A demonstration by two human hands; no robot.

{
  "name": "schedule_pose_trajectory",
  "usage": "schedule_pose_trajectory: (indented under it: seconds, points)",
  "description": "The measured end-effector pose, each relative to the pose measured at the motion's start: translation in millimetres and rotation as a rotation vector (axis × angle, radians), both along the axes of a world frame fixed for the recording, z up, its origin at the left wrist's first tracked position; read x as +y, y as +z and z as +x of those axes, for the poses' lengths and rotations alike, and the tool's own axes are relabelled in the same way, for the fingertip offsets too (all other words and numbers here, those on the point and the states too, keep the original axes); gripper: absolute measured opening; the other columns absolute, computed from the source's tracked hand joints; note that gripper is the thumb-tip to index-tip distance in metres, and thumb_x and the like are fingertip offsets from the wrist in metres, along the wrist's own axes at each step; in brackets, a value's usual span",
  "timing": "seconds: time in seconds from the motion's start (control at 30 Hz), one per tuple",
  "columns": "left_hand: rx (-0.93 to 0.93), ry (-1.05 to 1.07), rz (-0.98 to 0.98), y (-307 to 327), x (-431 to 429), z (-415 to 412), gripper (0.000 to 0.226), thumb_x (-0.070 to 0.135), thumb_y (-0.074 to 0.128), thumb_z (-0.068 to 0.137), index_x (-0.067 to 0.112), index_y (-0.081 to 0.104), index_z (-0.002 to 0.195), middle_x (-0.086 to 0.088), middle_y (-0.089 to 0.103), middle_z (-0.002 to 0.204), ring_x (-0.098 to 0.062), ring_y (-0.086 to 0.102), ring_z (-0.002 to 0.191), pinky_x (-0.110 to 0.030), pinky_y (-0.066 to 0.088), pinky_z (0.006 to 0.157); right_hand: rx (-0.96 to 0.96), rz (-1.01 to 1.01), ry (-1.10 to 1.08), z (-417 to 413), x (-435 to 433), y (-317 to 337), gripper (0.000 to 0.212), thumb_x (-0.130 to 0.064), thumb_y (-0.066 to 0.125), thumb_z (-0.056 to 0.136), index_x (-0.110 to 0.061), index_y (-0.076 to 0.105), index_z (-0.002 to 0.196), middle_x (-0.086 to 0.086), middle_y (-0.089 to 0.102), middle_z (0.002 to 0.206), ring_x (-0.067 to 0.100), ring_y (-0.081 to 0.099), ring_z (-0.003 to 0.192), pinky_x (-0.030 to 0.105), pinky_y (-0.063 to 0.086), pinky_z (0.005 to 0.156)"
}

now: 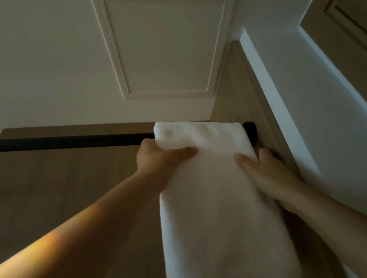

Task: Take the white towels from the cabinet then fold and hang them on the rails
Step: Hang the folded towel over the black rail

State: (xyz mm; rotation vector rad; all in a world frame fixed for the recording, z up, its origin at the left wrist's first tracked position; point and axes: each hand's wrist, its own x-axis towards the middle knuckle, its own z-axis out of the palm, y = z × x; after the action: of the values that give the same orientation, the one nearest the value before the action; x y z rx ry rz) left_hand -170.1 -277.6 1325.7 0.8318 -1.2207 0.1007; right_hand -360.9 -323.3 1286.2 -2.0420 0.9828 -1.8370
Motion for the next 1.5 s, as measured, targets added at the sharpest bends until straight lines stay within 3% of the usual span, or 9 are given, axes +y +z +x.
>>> schedule_pose_trajectory:
  seconds: [0.1, 0.2, 0.43, 0.6, 0.77, 1.03, 1.13, 1.27, 1.5]
  points:
    - [-0.006, 0.029, -0.111, -1, 6, -3, 0.084, 0.037, 0.09, 0.059, 0.017, 0.039, 0.123, 0.003, 0.05, 0.111, -0.016, 0.055, 0.099, -0.032, 0.049, 0.077, -0.162, -0.051, 0.029, 3, -5, 8, 0.052, -0.044, 0.053, 0.096, -0.015, 0.045, 0.138, 0.003, 0.058, 0.119, 0.018, 0.054, 0.092, 0.034, 0.046, 0.079]
    - [-0.114, 0.108, -0.243, 4, 12, -1, 0.083, 0.033, 0.088, 0.064, 0.024, 0.033, 0.125, 0.006, 0.042, 0.112, -0.015, 0.045, 0.102, -0.031, 0.042, 0.08, -0.252, -0.361, -0.032, 4, -7, 19, 0.052, -0.031, 0.063, 0.092, -0.02, 0.044, 0.139, 0.002, 0.056, 0.131, 0.021, 0.056, 0.111, 0.04, 0.048, 0.096]
    - [-0.295, 0.447, -0.183, 50, 6, 8, 0.065, 0.05, 0.078, 0.072, 0.017, 0.054, 0.123, -0.001, 0.053, 0.119, -0.02, 0.049, 0.108, -0.026, 0.036, 0.083, -0.076, -0.503, -0.231, 14, -4, 56, 0.035, -0.024, 0.058, 0.096, -0.014, 0.059, 0.13, 0.007, 0.061, 0.131, 0.024, 0.053, 0.122, 0.023, 0.036, 0.094]
    - [-0.533, 0.96, 0.062, 63, -8, 13, 0.07, 0.076, 0.027, 0.085, 0.023, 0.05, 0.125, -0.01, 0.059, 0.12, -0.033, 0.044, 0.12, -0.044, 0.03, 0.098, 0.213, -0.465, -0.655, 17, 1, 67, 0.037, -0.028, 0.036, 0.104, -0.009, 0.061, 0.123, 0.019, 0.047, 0.134, 0.036, 0.041, 0.124, 0.038, 0.039, 0.097]
    - [-0.563, 0.982, 0.033, 51, -24, 9, 0.074, 0.081, 0.02, 0.082, 0.022, 0.044, 0.119, -0.01, 0.055, 0.123, -0.033, 0.042, 0.123, -0.052, 0.013, 0.107, 0.367, -0.437, -0.832, 23, 8, 65, 0.055, -0.038, 0.024, 0.105, -0.002, 0.059, 0.125, 0.022, 0.049, 0.131, 0.036, 0.04, 0.123, 0.04, 0.036, 0.101]
    - [-0.578, 0.945, 0.043, 46, -19, 10, 0.097, 0.095, 0.027, 0.063, 0.023, 0.045, 0.126, -0.009, 0.053, 0.128, -0.031, 0.039, 0.129, -0.052, 0.006, 0.114, 0.209, -0.448, -0.748, 9, 13, 27, 0.045, -0.039, 0.055, 0.096, -0.004, 0.049, 0.124, 0.017, 0.055, 0.122, 0.032, 0.056, 0.109, 0.036, 0.045, 0.085]
    - [-0.585, 0.938, 0.033, 45, -16, 10, 0.102, 0.099, 0.029, 0.056, 0.023, 0.046, 0.122, -0.007, 0.055, 0.126, -0.031, 0.041, 0.126, -0.053, 0.011, 0.113, 0.243, -0.326, -0.666, 3, 12, 33, 0.036, -0.038, 0.059, 0.094, -0.007, 0.055, 0.112, 0.013, 0.062, 0.109, 0.031, 0.06, 0.101, 0.035, 0.045, 0.077]
    - [-0.593, 0.926, 0.034, 43, -13, 12, 0.105, 0.1, 0.036, 0.05, 0.022, 0.045, 0.119, -0.005, 0.055, 0.126, -0.03, 0.041, 0.127, -0.053, 0.011, 0.114, 0.245, -0.406, -0.783, -9, 14, 40, 0.017, -0.022, 0.057, 0.096, -0.013, 0.056, 0.082, 0.013, 0.064, 0.094, 0.033, 0.063, 0.092, 0.033, 0.043, 0.069]
    - [-0.58, 0.944, 0.027, 43, -15, 11, 0.106, 0.098, 0.043, 0.051, 0.02, 0.044, 0.123, -0.006, 0.054, 0.126, -0.03, 0.04, 0.127, -0.053, 0.009, 0.115, 0.299, -0.455, -0.883, -3, 14, 38, 0.033, 0.004, 0.04, 0.095, -0.008, 0.054, 0.122, 0.015, 0.055, 0.125, 0.032, 0.056, 0.112, 0.038, 0.047, 0.088]
